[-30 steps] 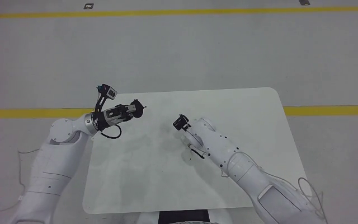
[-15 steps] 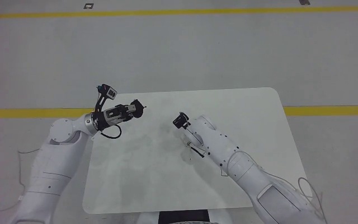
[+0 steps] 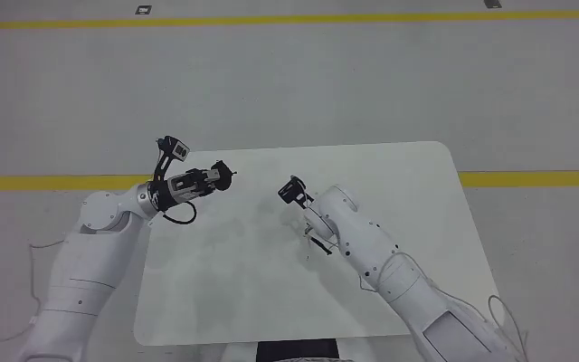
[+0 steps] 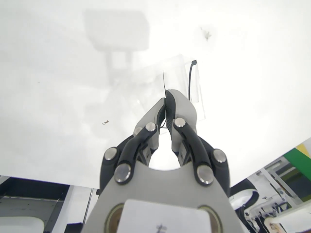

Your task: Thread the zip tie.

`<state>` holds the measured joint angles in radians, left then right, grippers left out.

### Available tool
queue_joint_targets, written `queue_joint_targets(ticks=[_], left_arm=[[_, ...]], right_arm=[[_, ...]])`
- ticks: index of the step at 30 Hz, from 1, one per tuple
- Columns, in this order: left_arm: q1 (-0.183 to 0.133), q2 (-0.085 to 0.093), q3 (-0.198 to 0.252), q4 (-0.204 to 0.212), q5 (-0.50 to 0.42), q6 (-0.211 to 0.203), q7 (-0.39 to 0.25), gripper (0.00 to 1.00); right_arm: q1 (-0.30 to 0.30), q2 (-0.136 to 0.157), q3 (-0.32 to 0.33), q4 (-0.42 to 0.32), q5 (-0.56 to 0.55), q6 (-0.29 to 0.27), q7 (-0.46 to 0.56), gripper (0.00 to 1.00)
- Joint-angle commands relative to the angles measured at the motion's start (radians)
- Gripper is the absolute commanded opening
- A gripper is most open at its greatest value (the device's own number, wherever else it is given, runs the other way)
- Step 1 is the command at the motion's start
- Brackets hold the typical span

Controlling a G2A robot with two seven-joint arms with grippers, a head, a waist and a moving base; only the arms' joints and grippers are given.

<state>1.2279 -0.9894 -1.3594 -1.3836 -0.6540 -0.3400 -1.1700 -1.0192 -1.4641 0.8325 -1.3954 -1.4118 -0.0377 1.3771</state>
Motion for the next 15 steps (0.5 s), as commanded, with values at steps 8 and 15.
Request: queue_joint_targets(ticks=[8,15], left_arm=[[0.000,0.000,0.000,0.000,0.000,0.000,0.000,0.00],[0.000,0.000,0.000,0.000,0.000,0.000,0.000,0.00]], right_arm=[[-0.090,0.028,0.091,-0.167,0.006,-0.046,-0.033,0.00],[-0.166,0.049,0.120,-0.300,-0.085,-0.096,-0.161,0.00]])
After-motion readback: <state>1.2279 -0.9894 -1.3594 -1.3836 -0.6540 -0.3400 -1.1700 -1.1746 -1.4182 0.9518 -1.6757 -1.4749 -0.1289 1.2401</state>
